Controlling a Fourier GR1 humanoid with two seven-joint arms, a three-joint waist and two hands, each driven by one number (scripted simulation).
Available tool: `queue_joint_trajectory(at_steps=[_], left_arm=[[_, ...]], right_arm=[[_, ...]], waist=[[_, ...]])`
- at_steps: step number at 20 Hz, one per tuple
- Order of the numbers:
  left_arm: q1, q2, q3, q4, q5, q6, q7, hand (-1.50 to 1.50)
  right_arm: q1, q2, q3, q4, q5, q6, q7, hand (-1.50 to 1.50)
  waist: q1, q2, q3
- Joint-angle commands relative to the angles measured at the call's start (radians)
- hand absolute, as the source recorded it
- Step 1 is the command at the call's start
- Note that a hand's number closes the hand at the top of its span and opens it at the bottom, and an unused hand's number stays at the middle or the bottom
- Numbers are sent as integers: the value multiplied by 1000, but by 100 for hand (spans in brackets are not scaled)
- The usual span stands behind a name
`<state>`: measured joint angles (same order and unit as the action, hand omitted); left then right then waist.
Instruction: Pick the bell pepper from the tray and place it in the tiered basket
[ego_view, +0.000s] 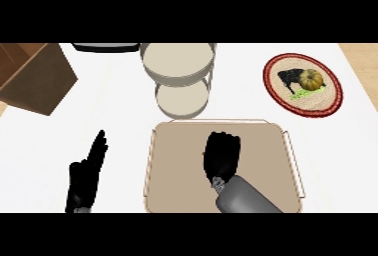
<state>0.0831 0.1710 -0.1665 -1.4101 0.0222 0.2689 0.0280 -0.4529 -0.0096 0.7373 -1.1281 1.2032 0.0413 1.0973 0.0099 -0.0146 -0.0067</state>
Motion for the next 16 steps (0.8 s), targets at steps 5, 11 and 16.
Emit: queue_joint_trajectory(at_steps=[5,11,16], left_arm=[[-1,-29,-3,4,-18,0,4,0],[-4,-29,8,20,-11,2,-14,0],[39,-1,28,-15,-5,-4,-16,0]], right_arm=[[-13,0,-42,22,94,-118,-61,150],[6,-196,-226,-217,-358,84,-536,150],[26,-232,-402,-380,-509,90,-558,150]], waist=[[-7,15,7],[-22,15,8],[-22,9,7]])
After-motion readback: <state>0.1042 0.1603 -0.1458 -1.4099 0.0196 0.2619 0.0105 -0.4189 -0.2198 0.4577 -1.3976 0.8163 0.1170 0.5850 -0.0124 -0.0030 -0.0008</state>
